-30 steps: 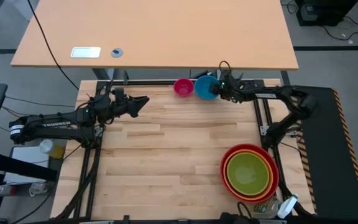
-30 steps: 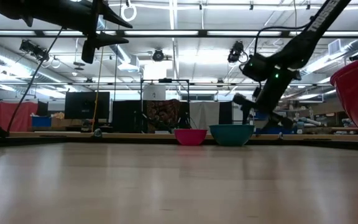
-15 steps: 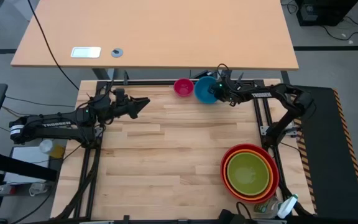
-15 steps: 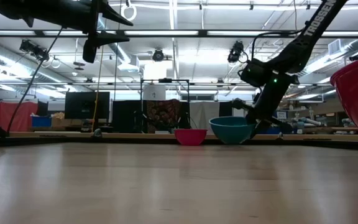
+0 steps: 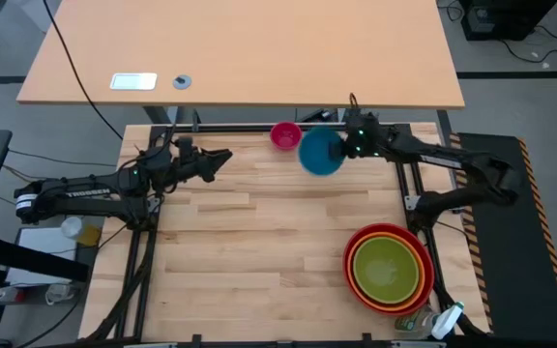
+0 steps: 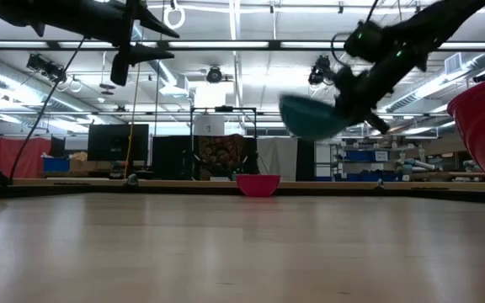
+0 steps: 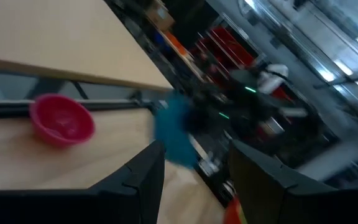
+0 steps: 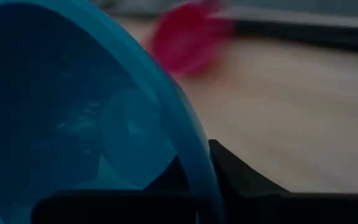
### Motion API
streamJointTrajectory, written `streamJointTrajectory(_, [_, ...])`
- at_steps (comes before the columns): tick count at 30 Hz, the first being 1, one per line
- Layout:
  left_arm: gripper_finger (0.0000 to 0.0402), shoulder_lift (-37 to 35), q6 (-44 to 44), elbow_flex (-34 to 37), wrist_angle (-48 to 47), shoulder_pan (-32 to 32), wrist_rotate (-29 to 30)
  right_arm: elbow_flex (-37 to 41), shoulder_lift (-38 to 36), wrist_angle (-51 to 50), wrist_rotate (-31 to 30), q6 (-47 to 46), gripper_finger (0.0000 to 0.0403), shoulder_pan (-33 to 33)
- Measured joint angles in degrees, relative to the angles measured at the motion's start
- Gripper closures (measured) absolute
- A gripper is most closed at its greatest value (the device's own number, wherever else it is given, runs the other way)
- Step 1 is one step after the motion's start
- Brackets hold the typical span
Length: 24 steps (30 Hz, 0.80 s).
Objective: Nest bowls inside each other
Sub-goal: Stack the blue bowl into the green bowl
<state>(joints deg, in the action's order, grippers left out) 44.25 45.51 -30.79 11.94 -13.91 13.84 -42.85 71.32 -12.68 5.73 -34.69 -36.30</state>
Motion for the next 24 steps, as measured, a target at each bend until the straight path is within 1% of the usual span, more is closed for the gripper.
streamJointTrajectory(2, [0.0223,0.34,0.04,0.00,0.10,-0.02,1.73,0.00,-3.90,-2.90,9.20,4.76,0.0372,1.84])
streamJointTrajectory(3, [0.0223,0.69,0.06,0.00,0.34,-0.02,1.90,-0.06,-5.83,-5.55,12.64,6.11,0.0370,2.89])
streamJointTrajectory(4, [0.0223,0.95,0.19,0.00,0.22,-0.02,1.95,-0.49,-7.69,-9.66,14.53,6.85,0.0370,4.06])
streamJointTrajectory(6, [0.0223,1.82,0.23,0.00,0.29,0.02,1.93,-3.07,-10.40,-22.96,14.84,8.35,0.0371,6.68])
streamJointTrajectory(9, [0.0223,3.55,0.36,0.00,0.30,0.70,2.16,-8.39,-12.43,-43.57,10.51,12.25,0.0373,11.68])
streamJointTrajectory(11, [0.0223,5.05,0.40,0.00,0.65,1.42,3.00,-11.88,-13.37,-52.65,9.17,13.89,0.0372,15.77])
streamJointTrajectory(12, [0.0223,5.90,0.40,-0.03,0.77,1.75,3.01,-13.33,-13.77,-56.01,9.44,14.35,0.0372,17.86])
streamJointTrajectory(16, [0.0223,10.22,0.27,-1.81,-0.17,2.71,3.07,-17.19,-14.33,-64.63,13.53,15.70,0.0370,27.88])
streamJointTrajectory(18, [0.0223,12.50,-1.29,-3.54,0.00,3.24,3.08,-17.18,-14.31,-67.84,13.71,15.73,0.0370,33.52])
streamJointTrajectory(20, [0.0223,14.83,-4.02,-5.36,0.01,3.74,3.43,-16.68,-13.89,-68.77,12.24,14.96,0.0370,38.92])
streamJointTrajectory(24, [0.0223,19.14,-7.20,-8.58,-0.19,4.49,7.48,-15.24,-11.33,-66.04,8.08,11.31,0.0369,47.48])
